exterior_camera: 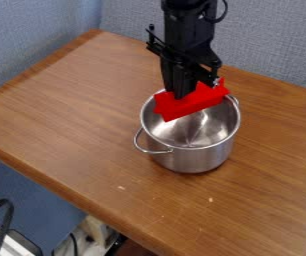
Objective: Put the red object in the metal pot
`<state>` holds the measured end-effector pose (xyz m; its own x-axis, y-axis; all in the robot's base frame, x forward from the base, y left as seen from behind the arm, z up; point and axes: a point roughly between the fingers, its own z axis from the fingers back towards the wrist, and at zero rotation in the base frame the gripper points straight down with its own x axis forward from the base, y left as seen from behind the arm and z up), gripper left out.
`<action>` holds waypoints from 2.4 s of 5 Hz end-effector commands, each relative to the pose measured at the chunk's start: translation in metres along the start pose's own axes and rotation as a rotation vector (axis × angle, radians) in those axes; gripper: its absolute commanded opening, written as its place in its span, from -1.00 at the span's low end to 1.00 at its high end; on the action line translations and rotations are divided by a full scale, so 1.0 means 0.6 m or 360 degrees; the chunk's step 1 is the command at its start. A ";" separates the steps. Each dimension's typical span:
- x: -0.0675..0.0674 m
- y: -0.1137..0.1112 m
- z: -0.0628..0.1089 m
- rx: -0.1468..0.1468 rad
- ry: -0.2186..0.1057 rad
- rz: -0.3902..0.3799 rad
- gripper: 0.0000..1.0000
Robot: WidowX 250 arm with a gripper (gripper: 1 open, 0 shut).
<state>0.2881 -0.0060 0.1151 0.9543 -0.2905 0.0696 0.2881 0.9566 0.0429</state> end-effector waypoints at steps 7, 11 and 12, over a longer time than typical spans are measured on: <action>0.001 0.032 0.028 0.0021 -0.0149 0.0150 -1.00; 0.002 0.019 -0.017 -0.0045 -0.0098 0.0151 -1.00; 0.004 0.020 -0.010 -0.0068 -0.0114 0.0171 -1.00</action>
<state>0.2866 0.0025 0.0894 0.9780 -0.1963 0.0706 0.1984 0.9798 -0.0243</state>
